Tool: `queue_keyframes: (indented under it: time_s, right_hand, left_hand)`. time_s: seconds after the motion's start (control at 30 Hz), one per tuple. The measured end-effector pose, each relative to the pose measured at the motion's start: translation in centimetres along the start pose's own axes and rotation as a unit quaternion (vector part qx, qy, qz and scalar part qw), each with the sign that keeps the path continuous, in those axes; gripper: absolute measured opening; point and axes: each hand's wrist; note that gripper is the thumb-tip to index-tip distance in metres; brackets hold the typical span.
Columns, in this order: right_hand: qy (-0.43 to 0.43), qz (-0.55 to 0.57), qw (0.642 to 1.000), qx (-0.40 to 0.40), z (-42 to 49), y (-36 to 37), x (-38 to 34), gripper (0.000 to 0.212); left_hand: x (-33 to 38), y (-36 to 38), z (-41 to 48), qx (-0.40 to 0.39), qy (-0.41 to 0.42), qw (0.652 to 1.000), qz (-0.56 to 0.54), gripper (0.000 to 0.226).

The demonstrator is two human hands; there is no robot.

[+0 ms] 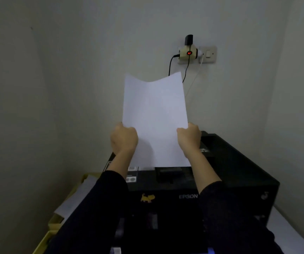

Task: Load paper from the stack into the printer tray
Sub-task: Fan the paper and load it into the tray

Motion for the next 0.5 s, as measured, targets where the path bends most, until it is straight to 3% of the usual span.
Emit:
queue_keyframes:
  time_s: [0.27, 0.4, 0.5]
  right_hand:
    - [0.073, -0.016, 0.997, -0.011, -6.1, -12.2, 2.8, 0.029]
    - [0.107, -0.008, 0.994, -0.008, -10.4, -17.6, 6.0, 0.012]
    - [0.137, 0.001, 0.991, -0.009, -13.4, -20.8, 8.8, 0.022]
  left_hand:
    - [-1.5, -5.2, -11.7, -0.039, -0.018, 0.999, -0.018, 0.027]
    - [-3.7, -8.3, -18.4, -0.050, -0.053, 0.996, -0.051, 0.023]
    - [-5.9, -10.1, -23.0, -0.056, -0.075, 0.993, -0.074, 0.011]
Point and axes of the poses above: each hand's wrist, its own z-axis towards the middle knuckle, its own y-axis out of the palm, x = y × z, and after that the axes turned 14 degrees about x, right-handed
